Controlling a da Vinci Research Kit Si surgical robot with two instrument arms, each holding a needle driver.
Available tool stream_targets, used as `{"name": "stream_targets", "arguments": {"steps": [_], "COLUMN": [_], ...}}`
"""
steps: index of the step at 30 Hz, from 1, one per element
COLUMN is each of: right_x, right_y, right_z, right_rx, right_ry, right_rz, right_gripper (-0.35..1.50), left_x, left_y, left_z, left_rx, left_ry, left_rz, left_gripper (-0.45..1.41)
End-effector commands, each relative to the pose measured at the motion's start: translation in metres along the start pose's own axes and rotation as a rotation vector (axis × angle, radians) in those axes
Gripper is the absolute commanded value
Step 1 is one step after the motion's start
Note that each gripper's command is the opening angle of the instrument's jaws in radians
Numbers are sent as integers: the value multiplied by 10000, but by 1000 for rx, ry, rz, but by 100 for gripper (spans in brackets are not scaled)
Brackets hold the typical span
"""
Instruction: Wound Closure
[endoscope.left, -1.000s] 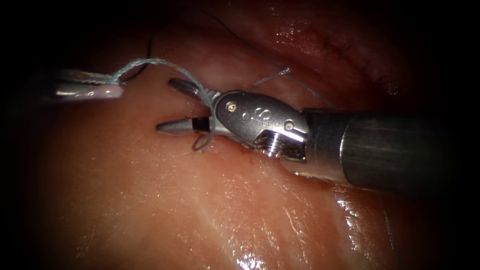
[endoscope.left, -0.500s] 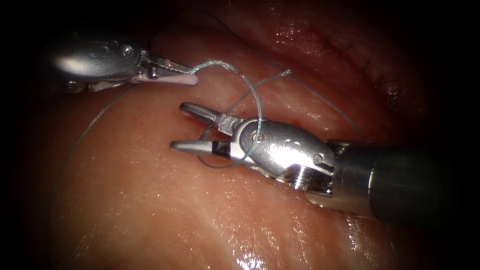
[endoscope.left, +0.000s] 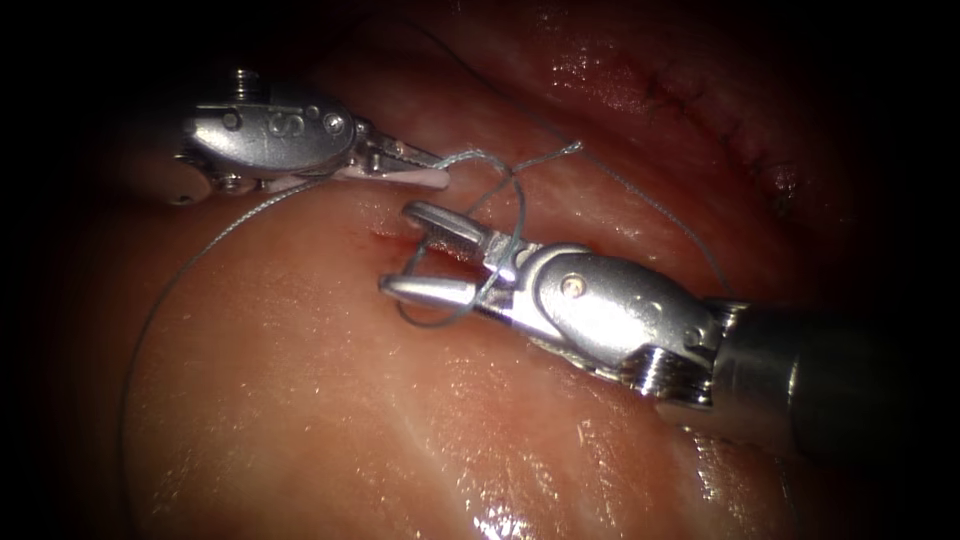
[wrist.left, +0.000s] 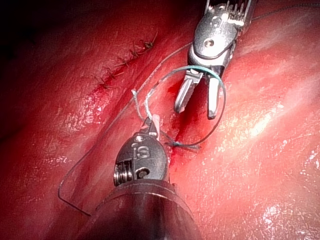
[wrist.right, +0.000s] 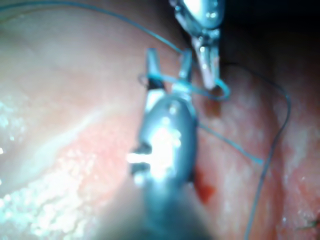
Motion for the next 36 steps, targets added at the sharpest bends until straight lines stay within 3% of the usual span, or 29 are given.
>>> {"name": "stream_targets", "arguments": {"steps": [1, 2, 15, 20, 28, 36], "right_x": [-7, -6, -26, -52, -88, -111], "right_y": [-2, 2, 17, 26, 38, 49], "right_z": [4, 4, -3, -17, -49, -81], "right_rx": [-30, -85, -326, -469, -579, -650], "right_ry": [11, 7, 57, 61, 68, 28], "right_rz": [6, 63, 264, 361, 459, 603], "right_gripper": [39, 36, 39, 49, 49, 96], "left_x": [-4, -5, -13, -8, -4, 8], "left_y": [3, 5, 20, 30, 35, 35], "left_z": [10, 14, 11, 17, 24, 34], "left_rx": [-2, -7, -15, -28, -40, -60], "left_ry": [2, 4, 7, 13, 7, 5], "left_rz": [2, 8, 17, 24, 32, 40], "left_gripper": [-45, -45, -45, -45, -45, -45]}}
